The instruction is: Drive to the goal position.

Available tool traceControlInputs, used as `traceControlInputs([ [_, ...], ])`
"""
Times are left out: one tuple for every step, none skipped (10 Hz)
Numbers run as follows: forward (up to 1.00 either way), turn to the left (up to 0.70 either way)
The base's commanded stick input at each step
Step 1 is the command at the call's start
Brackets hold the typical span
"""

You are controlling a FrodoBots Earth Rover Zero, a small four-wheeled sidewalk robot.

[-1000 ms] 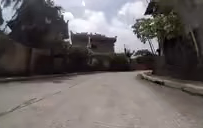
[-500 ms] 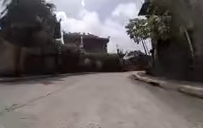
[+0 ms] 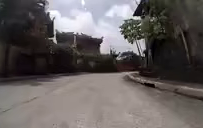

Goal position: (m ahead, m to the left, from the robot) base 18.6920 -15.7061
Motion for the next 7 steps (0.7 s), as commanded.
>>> traceControlInputs([
  [0.50,0.01],
  [0.50,0.01],
  [0.50,0.01],
  [0.50,0.01],
  [0.50,0.01],
  [0.50,0.01],
  [0.50,0.01],
])
